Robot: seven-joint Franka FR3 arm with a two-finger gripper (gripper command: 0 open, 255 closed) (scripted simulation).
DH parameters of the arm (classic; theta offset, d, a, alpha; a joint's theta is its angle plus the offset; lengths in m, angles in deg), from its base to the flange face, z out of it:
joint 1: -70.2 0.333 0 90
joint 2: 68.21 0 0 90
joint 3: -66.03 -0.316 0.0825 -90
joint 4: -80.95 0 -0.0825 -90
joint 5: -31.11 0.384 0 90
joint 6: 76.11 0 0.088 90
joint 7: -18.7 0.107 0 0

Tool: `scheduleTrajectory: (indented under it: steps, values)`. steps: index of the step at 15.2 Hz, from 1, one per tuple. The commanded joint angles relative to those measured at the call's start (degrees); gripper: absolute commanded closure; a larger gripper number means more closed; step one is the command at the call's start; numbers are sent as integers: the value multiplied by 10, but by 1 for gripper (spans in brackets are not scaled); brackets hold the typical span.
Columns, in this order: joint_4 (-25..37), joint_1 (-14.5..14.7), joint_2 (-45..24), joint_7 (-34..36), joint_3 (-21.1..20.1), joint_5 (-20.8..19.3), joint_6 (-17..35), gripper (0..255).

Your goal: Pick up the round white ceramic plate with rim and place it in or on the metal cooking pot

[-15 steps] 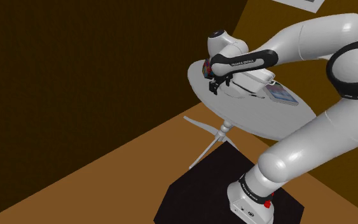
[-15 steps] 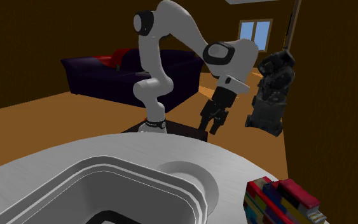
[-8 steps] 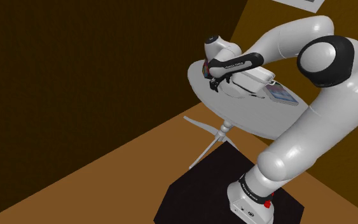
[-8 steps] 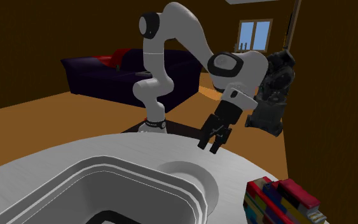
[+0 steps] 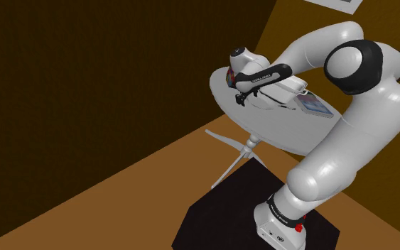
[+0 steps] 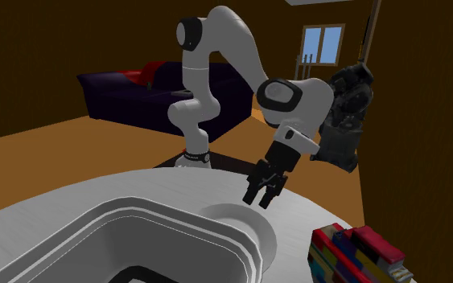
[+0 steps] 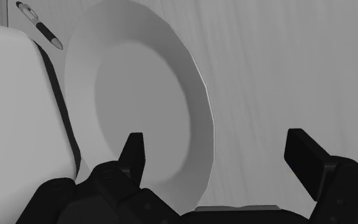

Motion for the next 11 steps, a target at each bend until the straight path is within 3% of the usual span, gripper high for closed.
scheduleTrajectory:
  steps: [1,6,7,11]
  values:
    - [-1,-1,-1,1,1,-1,3,0]
    - [-1,-1,-1,1,1,-1,2,0]
    - [-1,-1,-1,1,1,-1,2,255]
    - [-1,-1,-1,1,1,-1,2,255]
